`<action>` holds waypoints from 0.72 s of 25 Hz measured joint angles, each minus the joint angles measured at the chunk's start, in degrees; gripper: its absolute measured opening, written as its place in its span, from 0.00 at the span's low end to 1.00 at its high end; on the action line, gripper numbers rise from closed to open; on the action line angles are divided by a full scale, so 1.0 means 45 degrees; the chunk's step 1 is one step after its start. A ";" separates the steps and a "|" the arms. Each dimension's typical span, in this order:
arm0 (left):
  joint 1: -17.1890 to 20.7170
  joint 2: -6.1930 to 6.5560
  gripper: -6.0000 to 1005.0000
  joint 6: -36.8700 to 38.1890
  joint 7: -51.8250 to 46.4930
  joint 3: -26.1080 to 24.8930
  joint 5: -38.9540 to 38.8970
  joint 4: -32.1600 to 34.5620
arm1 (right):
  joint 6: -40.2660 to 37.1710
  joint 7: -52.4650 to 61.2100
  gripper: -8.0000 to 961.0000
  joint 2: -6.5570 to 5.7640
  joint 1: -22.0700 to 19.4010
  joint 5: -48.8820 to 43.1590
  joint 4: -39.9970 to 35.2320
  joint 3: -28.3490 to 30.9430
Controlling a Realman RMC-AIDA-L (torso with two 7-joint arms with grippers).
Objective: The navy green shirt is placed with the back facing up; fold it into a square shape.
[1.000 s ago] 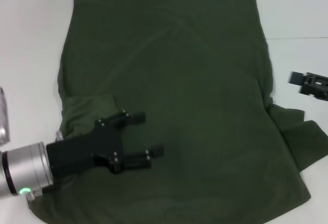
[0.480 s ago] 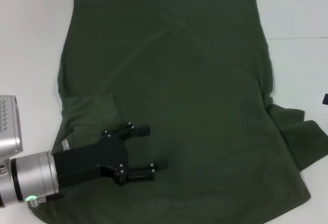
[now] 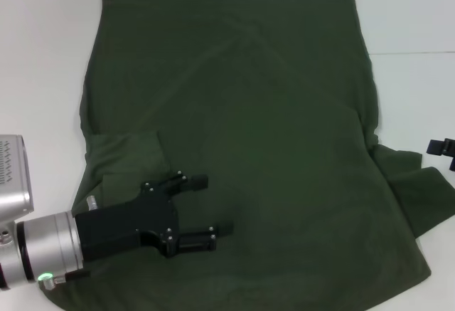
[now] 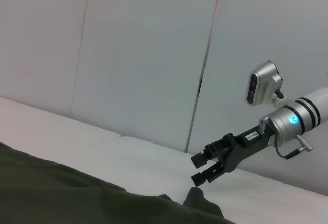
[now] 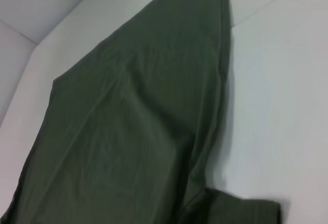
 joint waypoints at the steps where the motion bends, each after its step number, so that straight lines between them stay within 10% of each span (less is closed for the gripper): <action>1: -0.0002 0.0000 0.91 -0.0007 0.0001 -0.0008 -0.0001 -0.0015 | 0.0088 -0.0098 0.93 0.0005 0.0044 -0.0001 0.0123 -0.0005; 18: -0.0012 0.0000 0.91 -0.0167 -0.0048 -0.0041 -0.0027 -0.0037 | 0.0665 -0.0632 0.93 0.0103 0.0195 -0.0002 0.0892 -0.0327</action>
